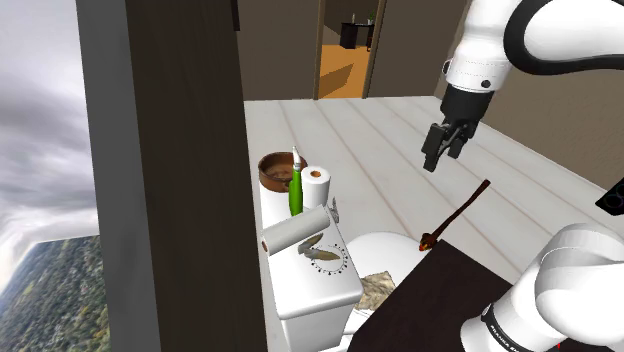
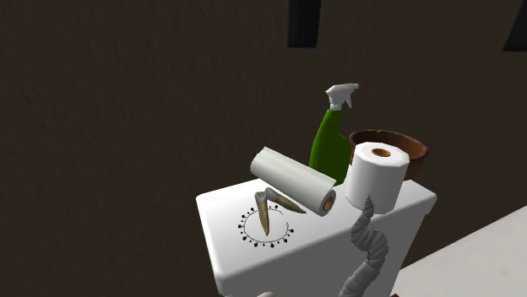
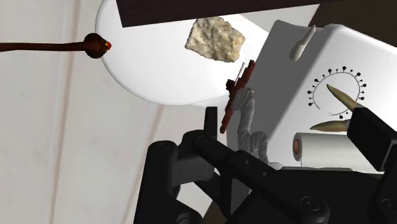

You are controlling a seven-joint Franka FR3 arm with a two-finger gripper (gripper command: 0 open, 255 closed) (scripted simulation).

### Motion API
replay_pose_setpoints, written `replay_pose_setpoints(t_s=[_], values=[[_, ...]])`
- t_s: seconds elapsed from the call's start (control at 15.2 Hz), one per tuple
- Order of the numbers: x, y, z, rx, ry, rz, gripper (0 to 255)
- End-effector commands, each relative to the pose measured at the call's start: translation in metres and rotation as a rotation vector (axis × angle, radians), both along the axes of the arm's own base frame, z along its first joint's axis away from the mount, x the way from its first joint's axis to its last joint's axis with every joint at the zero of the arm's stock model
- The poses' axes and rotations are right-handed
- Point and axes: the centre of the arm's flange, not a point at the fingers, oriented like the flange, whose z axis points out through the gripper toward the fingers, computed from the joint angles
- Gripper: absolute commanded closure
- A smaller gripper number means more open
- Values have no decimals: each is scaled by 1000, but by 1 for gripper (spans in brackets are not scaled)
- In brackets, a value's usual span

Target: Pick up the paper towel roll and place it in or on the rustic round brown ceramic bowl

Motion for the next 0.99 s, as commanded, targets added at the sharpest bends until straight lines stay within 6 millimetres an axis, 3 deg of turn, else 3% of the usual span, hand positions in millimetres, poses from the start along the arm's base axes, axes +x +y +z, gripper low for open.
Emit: replay_pose_setpoints(t_s=[0.0,0.46,0.92], values=[[0,0,0,0,0,0,0],[58,22,-59,-23,-56,315,0],[111,59,-115,-45,-113,631,0]])
